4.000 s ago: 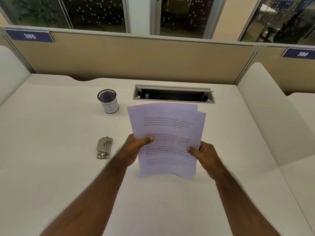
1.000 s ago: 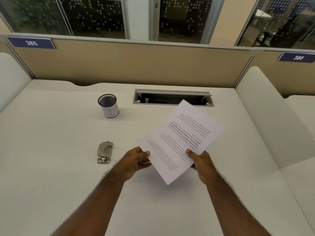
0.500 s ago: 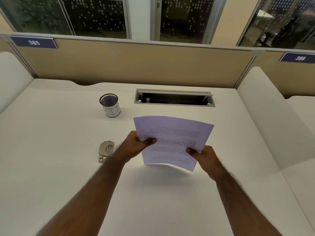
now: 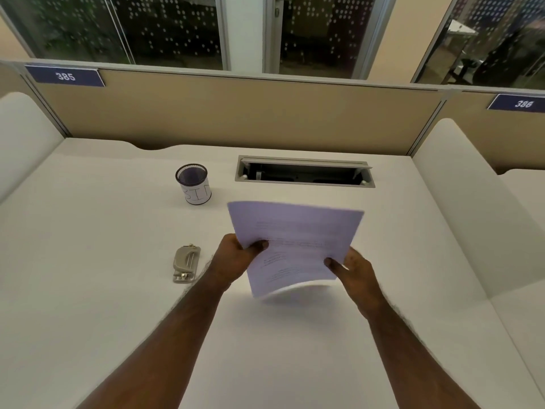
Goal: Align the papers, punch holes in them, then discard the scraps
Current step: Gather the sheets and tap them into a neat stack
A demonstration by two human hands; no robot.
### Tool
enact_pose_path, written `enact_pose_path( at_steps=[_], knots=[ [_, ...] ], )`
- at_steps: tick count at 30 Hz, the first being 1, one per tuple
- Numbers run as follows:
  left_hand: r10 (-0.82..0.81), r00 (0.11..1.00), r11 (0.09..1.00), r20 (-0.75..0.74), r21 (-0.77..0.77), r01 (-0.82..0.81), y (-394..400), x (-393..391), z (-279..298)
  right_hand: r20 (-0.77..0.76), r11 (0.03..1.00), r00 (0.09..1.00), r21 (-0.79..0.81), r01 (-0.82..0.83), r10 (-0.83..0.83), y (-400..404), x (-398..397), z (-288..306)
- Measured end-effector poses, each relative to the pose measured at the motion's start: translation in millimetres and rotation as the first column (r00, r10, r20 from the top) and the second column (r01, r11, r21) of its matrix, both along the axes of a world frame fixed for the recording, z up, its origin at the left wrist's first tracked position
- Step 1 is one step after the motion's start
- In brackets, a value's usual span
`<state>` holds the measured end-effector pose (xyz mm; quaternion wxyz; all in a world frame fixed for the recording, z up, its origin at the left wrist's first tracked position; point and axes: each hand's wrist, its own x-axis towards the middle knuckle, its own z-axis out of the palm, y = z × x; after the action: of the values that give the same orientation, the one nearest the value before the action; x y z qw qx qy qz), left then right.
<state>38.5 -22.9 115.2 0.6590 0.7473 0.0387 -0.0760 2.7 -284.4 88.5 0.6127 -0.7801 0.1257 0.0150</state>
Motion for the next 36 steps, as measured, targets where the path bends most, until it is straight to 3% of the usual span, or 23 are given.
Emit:
enact_pose_path(
  at_steps=[3, 5, 7, 9, 12, 14, 17, 20, 25, 29, 36],
  knots=[
    [0.135, 0.983, 0.941, -0.123, -0.294, -0.167, 2, 1, -3, -0.193, 0.963, 0.964, 0.163, 0.214, -0.181, -1, -7, -6],
    [0.132, 0.963, 0.859, -0.235, -0.458, -0.230, -1, -3, -12, -0.300, 0.924, 0.953, 0.355, 0.142, -0.032, 2, -15, -14],
    [0.095, 0.941, 0.831, -0.325, -0.494, -0.255, -6, -12, -24, -0.277, 0.871, 0.958, 0.486, 0.072, 0.076, 9, -21, -16],
    [0.055, 0.917, 0.843, -0.396, -0.474, -0.255, -5, -18, -33, -0.236, 0.859, 0.971, 0.506, 0.086, 0.042, 12, -22, -17],
    [0.055, 0.906, 0.845, -0.420, -0.464, -0.266, 16, -13, -40, -0.196, 0.934, 0.981, 0.348, 0.080, -0.010, 0, -18, -14],
    [0.073, 0.917, 0.874, -0.393, -0.418, -0.249, 37, -4, -38, -0.166, 0.971, 0.986, 0.236, 0.047, -0.007, -14, -15, -12],
    [-0.070, 0.956, 0.976, -0.284, -0.219, 0.007, 62, 3, -25, -0.108, 0.978, 0.993, 0.207, -0.017, 0.040, -27, -12, -1],
    [-0.177, 0.962, 0.984, -0.208, -0.061, 0.168, 66, 5, -8, -0.058, 0.985, 0.995, 0.157, -0.071, 0.081, -31, -5, 7],
    [-0.121, 0.990, 0.989, -0.069, 0.077, 0.126, 64, 8, 1, -0.017, 0.993, 0.998, 0.107, -0.050, 0.052, -31, 2, 9],
    [-0.124, 0.990, 0.934, -0.060, 0.329, 0.137, 54, -6, -11, -0.045, 0.998, 0.998, 0.055, -0.033, 0.035, -29, -3, -7],
    [-0.056, 0.998, 0.917, -0.016, 0.394, 0.058, 54, -10, -25, -0.035, 0.999, 0.999, 0.031, -0.023, 0.024, -30, 4, -9]
  ],
)
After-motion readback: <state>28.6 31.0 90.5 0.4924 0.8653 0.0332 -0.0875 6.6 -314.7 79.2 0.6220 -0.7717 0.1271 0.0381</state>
